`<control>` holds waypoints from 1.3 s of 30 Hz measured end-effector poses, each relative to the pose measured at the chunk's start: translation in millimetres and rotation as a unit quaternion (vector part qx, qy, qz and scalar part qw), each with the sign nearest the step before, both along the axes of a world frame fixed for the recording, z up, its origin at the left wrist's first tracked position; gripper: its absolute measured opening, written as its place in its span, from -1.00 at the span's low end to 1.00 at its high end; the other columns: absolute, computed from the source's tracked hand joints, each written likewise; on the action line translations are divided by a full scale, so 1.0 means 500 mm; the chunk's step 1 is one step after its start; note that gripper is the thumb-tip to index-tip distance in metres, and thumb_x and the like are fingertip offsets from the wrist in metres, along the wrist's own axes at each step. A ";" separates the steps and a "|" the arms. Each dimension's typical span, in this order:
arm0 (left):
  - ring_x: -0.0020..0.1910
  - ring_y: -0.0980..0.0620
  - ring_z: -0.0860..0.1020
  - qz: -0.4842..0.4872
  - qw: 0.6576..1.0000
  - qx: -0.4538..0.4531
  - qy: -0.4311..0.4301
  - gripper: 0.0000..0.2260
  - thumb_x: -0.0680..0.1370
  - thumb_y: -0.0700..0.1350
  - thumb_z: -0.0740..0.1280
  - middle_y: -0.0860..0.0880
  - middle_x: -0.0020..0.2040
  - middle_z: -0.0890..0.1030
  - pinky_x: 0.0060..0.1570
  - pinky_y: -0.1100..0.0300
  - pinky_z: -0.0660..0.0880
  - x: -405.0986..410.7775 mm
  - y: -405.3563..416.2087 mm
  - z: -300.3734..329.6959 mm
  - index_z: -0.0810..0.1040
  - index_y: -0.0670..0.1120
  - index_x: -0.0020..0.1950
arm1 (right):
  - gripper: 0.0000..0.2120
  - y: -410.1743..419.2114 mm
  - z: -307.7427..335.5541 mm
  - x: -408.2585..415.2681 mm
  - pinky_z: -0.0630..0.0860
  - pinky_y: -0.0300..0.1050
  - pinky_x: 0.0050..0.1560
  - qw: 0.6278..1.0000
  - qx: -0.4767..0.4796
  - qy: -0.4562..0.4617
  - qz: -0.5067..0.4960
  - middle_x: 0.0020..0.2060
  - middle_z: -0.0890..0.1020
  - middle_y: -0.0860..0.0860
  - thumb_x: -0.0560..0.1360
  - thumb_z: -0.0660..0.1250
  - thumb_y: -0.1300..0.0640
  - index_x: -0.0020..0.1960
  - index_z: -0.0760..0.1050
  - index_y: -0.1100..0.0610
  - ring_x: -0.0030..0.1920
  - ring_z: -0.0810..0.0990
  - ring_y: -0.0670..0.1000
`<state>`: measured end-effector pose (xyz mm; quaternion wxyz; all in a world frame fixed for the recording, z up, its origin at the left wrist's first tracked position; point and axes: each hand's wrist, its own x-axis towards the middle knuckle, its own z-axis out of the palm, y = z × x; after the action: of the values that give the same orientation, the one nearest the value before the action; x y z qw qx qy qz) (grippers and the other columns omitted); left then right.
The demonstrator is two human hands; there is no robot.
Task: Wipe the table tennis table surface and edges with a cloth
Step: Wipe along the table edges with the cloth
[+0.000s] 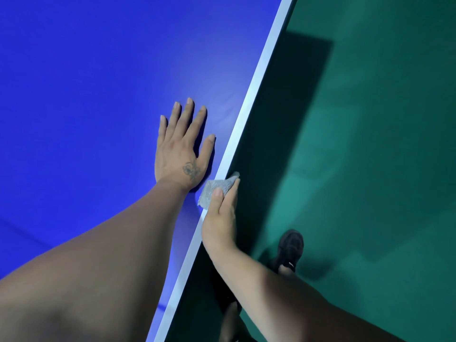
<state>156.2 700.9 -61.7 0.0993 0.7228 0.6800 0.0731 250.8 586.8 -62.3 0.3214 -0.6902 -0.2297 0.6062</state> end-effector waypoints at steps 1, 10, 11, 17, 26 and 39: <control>0.75 -0.04 -0.08 0.002 1.000 -0.005 0.012 -0.45 0.76 0.20 0.07 0.04 0.77 0.05 0.70 -0.17 -0.11 0.001 0.001 0.000 0.14 0.11 0.75 | -0.42 -0.004 0.002 0.001 -0.01 -0.51 0.45 1.000 -0.001 0.001 0.004 0.71 0.01 -0.11 0.79 0.01 0.03 0.73 -0.12 0.05 0.66 0.06 -0.17; 0.75 -0.04 -0.17 0.007 0.999 -0.028 0.046 -0.41 0.75 0.22 0.04 0.02 0.78 -0.06 0.70 -0.22 -0.09 0.000 0.008 -0.001 0.02 0.14 0.77 | -0.43 0.225 -0.017 0.076 0.15 -0.27 0.46 1.000 0.009 -0.015 -0.008 0.71 0.11 -0.03 0.79 -0.01 -0.03 0.74 -0.08 0.03 0.65 0.20 -0.03; 0.75 -0.05 -0.16 0.007 0.999 -0.027 0.044 -0.41 0.75 0.22 0.05 0.02 0.78 -0.05 0.70 -0.22 -0.08 0.000 0.008 -0.002 0.03 0.14 0.77 | -0.43 0.264 -0.019 0.088 0.23 -0.18 0.46 1.000 0.010 -0.016 -0.014 0.70 0.16 -0.02 0.79 -0.02 -0.06 0.74 -0.08 0.01 0.62 0.26 0.00; 0.75 -0.05 -0.14 0.007 0.999 -0.029 0.036 -0.40 0.73 0.21 0.08 0.01 0.78 -0.03 0.69 -0.23 -0.05 -0.003 0.010 -0.002 0.08 0.11 0.76 | -0.44 0.309 0.006 0.093 0.22 -0.27 0.31 0.999 0.005 -0.023 -0.036 0.70 0.12 -0.10 0.79 -0.04 -0.08 0.74 -0.12 -0.07 0.59 0.30 -0.01; 0.75 -0.10 -0.10 -0.002 0.999 -0.021 0.033 -0.40 0.73 0.17 0.14 -0.01 0.77 0.00 0.69 -0.26 -0.02 0.000 0.018 -0.002 0.11 0.08 0.76 | -0.45 0.254 0.009 0.063 0.03 -0.65 0.15 0.998 -0.019 -0.033 -0.049 0.70 0.10 -0.06 0.79 0.01 0.00 0.73 -0.06 0.00 0.63 0.19 -0.08; 0.73 -0.19 0.09 0.022 0.999 -0.002 0.025 -0.42 0.68 0.13 0.23 -0.09 0.73 0.21 0.66 -0.30 0.06 0.011 0.029 0.010 0.34 -0.01 0.69 | -0.45 0.516 0.003 0.165 0.24 -0.37 0.21 0.996 0.039 -0.072 -0.036 0.68 0.19 -0.07 0.79 0.00 -0.05 0.74 -0.05 -0.03 0.47 0.40 -0.04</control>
<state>161.9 715.6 -56.8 0.0822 0.7090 0.6982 0.0553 333.5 845.0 -60.8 0.3523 -0.7269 -0.2514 0.5332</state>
